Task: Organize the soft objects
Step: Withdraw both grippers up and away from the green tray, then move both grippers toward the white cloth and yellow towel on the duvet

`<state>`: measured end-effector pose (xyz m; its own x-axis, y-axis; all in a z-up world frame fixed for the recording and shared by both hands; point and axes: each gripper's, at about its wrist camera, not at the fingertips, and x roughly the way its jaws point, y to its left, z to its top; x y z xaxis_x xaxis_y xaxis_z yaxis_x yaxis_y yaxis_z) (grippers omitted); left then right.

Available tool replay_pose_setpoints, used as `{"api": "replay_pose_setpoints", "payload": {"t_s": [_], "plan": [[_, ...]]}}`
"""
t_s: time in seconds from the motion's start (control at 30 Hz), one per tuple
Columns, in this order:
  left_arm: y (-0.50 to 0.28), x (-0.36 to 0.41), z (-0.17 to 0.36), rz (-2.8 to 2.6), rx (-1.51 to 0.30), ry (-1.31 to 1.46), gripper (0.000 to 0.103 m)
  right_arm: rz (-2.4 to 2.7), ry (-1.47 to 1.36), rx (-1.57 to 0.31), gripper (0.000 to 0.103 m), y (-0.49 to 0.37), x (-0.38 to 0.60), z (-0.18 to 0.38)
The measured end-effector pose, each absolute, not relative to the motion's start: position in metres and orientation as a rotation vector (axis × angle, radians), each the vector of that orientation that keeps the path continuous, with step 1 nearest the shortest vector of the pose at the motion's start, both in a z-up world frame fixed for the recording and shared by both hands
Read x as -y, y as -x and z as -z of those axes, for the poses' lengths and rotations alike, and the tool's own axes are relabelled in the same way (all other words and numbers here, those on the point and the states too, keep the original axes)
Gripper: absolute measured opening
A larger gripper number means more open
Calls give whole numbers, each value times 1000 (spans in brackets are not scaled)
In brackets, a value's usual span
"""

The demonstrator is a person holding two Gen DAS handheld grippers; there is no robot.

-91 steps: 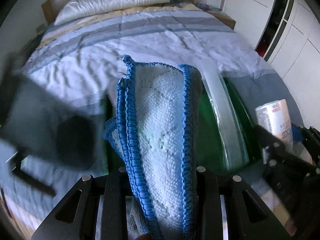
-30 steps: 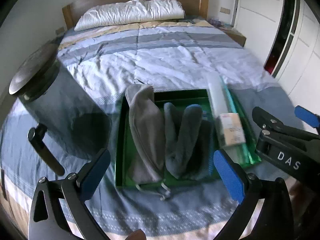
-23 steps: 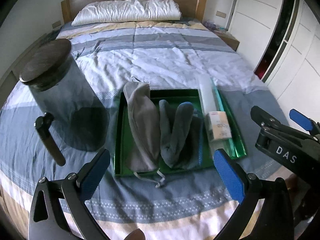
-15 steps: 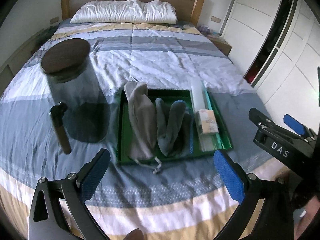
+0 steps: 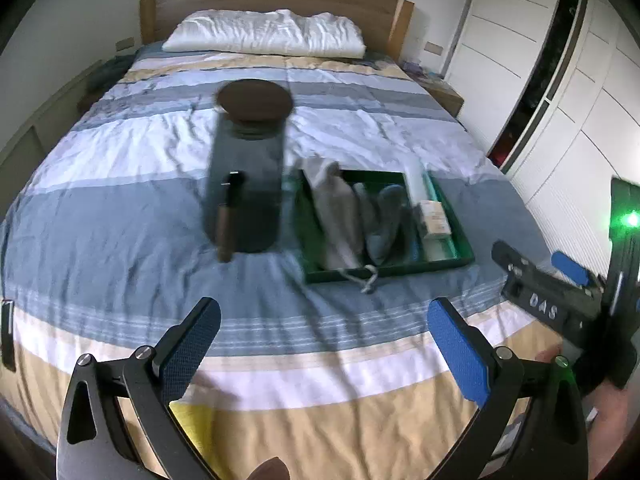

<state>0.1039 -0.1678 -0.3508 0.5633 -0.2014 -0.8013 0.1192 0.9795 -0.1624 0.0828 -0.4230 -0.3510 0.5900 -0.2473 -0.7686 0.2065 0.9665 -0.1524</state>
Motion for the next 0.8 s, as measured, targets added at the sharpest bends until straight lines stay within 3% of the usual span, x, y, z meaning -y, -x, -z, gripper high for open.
{"api": "replay_pose_setpoints", "payload": {"t_s": [0.8], "plan": [[-48, 3, 323, 227, -955, 79, 101, 270, 39, -943, 103, 2, 276, 314]]}}
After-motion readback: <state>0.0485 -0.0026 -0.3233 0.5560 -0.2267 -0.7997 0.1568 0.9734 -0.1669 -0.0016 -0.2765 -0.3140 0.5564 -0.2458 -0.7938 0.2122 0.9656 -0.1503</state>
